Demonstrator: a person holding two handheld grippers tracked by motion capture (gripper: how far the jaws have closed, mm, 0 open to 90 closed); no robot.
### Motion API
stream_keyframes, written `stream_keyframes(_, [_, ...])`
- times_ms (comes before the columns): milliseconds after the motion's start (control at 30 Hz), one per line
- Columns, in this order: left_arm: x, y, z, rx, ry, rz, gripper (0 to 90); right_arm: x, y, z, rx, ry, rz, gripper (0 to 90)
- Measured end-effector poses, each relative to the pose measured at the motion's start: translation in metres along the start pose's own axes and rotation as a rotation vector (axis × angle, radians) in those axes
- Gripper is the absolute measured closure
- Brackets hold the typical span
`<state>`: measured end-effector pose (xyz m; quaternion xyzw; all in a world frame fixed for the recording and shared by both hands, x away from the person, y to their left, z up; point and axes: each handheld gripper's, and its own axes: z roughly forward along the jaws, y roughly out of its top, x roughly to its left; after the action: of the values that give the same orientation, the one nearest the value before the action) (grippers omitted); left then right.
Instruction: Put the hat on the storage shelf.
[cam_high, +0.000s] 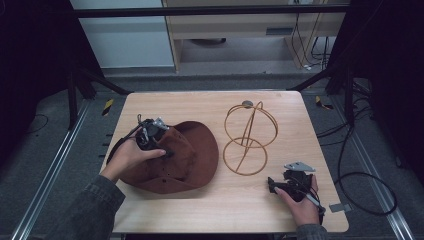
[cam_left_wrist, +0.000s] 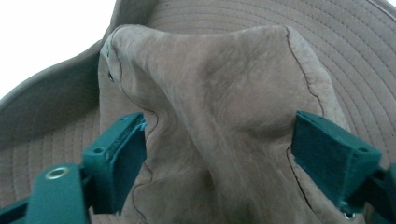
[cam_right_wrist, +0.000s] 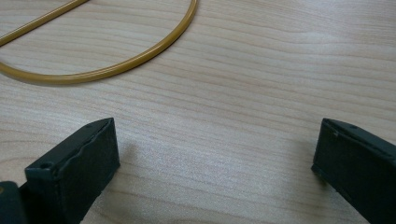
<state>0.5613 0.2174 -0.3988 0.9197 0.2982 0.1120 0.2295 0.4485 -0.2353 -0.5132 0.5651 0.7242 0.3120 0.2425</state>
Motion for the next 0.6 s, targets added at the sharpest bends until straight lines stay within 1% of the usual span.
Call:
stream_keyframes(100, [-0.0006, -0.001, 0.0011, 0.002, -0.001, -0.002, 22.3, -0.0001, 0.0, 0.0, 0.001, 0.0, -0.002, 0.4])
stream_keyframes(200, [-0.0017, -0.0017, 0.003, 0.006, -0.006, -0.005, 29.3, 0.0, 0.0, 0.0, 0.0, 0.0, 0.0, 0.4])
stream_keyframes(233, [-0.002, -0.0019, 0.0039, 0.009, -0.008, -0.005, 29.3, 0.0, 0.0, 0.0, 0.0, 0.0, 0.0, 0.4])
stream_keyframes(267, [-0.0025, -0.0022, 0.0057, 0.019, -0.014, -0.003, 33.7, -0.0001, 0.0, 0.0, 0.001, 0.0, -0.002, 0.4])
stream_keyframes(333, [-0.0032, -0.002, 0.0067, 0.024, -0.017, -0.003, 39.2, 0.0, 0.0, 0.0, 0.0, 0.0, 0.0, 0.5])
stream_keyframes(367, [-0.0032, -0.002, 0.0067, 0.024, -0.017, -0.003, 41.7, -0.0001, 0.0, 0.0, 0.0, 0.0, -0.002, 0.5])
stream_keyframes(533, [-0.0035, -0.0001, 0.006, 0.031, -0.014, -0.01, 59.7, -0.0001, 0.0, 0.0, 0.0, 0.0, -0.002, 0.4])
stream_keyframes(567, [-0.003, 0.0001, 0.0056, 0.028, -0.015, -0.012, 59.7, -0.0001, 0.0, 0.0, 0.0, 0.0, -0.002, 0.4])
stream_keyframes(600, [-0.0028, 0.0004, 0.0053, 0.027, -0.013, -0.017, 63.8, 0.0, 0.0, 0.0, 0.0, 0.0, 0.0, 0.4])
